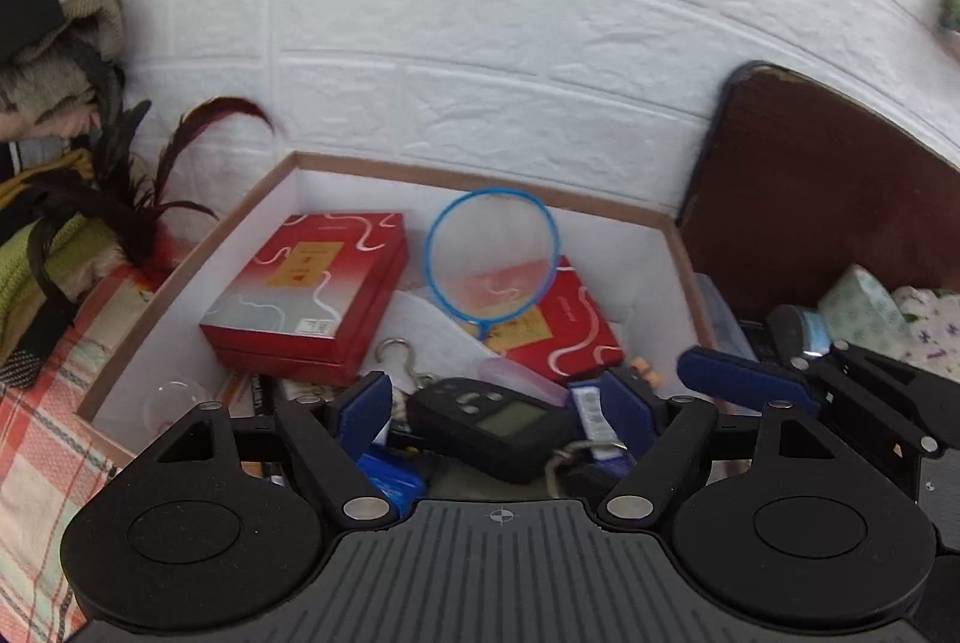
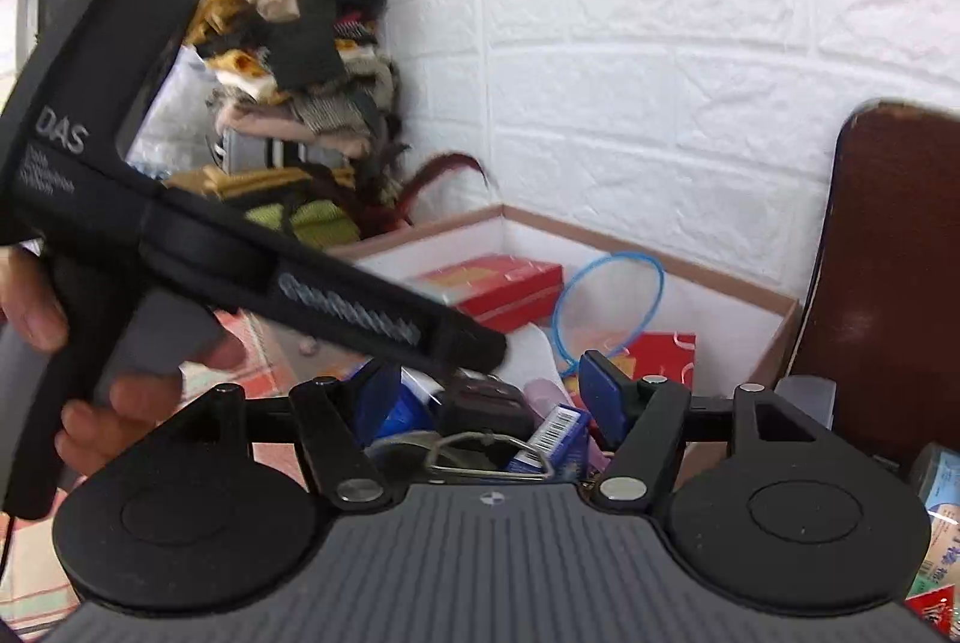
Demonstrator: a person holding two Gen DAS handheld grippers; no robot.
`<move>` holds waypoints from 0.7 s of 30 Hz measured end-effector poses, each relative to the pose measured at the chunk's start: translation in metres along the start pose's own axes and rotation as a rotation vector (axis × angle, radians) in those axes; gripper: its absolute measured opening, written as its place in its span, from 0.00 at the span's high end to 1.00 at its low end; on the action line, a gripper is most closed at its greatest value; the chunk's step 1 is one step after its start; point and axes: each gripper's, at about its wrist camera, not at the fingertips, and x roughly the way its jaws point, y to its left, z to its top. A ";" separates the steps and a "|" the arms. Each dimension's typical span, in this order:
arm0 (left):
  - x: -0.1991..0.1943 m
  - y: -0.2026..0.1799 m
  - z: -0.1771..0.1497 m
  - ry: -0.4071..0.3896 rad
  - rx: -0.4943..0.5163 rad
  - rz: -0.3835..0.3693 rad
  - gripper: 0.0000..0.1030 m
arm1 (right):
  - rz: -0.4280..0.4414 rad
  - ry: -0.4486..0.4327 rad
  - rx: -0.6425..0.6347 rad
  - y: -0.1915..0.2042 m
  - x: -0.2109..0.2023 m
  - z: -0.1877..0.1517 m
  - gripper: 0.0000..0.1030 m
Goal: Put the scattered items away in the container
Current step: 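Carry the luggage scale into the cardboard box and open the right gripper, then move both grippers back toward the markers and clothespin near the pile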
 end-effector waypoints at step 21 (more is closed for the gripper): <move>-0.057 -0.206 -0.115 0.051 0.239 -0.256 0.07 | -0.211 -0.109 0.136 -0.029 -0.196 -0.107 0.19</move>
